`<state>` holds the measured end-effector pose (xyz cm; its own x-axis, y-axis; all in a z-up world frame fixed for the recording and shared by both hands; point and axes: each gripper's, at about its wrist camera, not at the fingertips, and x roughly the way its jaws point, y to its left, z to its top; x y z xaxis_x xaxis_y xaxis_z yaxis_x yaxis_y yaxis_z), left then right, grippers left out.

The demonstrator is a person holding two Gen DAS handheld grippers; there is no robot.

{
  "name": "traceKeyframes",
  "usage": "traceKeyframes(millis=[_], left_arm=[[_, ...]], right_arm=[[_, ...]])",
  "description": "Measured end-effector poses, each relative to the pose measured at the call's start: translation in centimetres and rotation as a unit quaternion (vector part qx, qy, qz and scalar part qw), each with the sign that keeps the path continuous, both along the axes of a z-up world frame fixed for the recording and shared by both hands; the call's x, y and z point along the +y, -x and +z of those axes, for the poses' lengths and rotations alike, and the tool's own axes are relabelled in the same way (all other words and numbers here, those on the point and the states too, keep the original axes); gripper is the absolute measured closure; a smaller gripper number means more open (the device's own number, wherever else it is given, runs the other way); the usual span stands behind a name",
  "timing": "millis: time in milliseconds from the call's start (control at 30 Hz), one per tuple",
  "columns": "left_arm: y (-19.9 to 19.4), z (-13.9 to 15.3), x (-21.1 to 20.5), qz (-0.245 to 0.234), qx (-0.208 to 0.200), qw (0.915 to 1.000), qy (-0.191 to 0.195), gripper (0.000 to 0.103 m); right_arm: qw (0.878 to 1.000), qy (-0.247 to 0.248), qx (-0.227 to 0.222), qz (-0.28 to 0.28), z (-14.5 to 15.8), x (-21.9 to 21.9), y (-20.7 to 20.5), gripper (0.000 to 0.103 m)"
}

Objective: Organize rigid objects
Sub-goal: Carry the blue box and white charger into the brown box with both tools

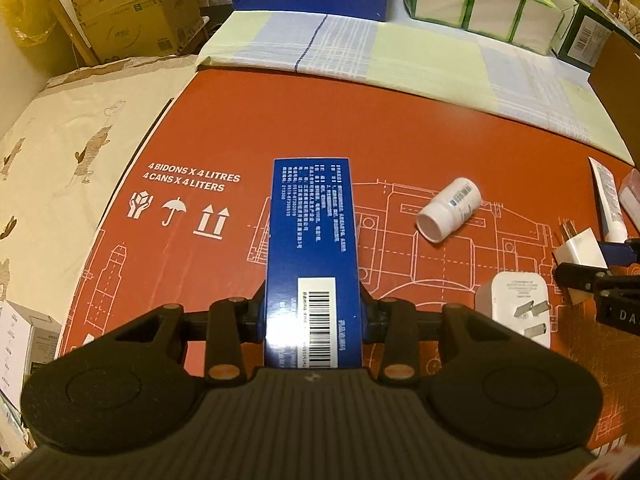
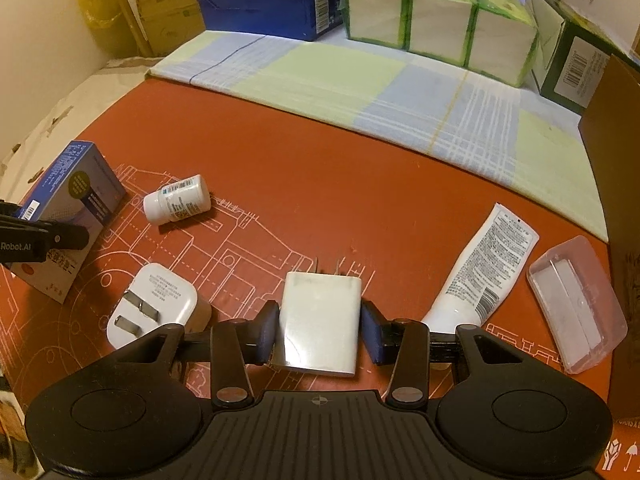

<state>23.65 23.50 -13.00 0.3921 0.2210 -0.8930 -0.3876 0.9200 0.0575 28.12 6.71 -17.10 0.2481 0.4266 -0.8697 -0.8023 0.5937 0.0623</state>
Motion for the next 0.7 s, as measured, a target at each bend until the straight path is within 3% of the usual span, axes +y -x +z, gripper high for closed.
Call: traceKeyframes(millis=[367,700], left_arm=[[0.5,2.5,-0.5,-0.004,-0.035,0.9994,-0.003,0.068],[-0.8,6.6,-4.3,-0.059,-0.088,0.9943,0.007,0.068]], right_arm=[[1.000,-0.013,0.017,-0.006,0.5,-1.5,0.3,0.064],[0.998,-0.058,0.015,-0.020,4.4,-4.3,0.1,0.064]])
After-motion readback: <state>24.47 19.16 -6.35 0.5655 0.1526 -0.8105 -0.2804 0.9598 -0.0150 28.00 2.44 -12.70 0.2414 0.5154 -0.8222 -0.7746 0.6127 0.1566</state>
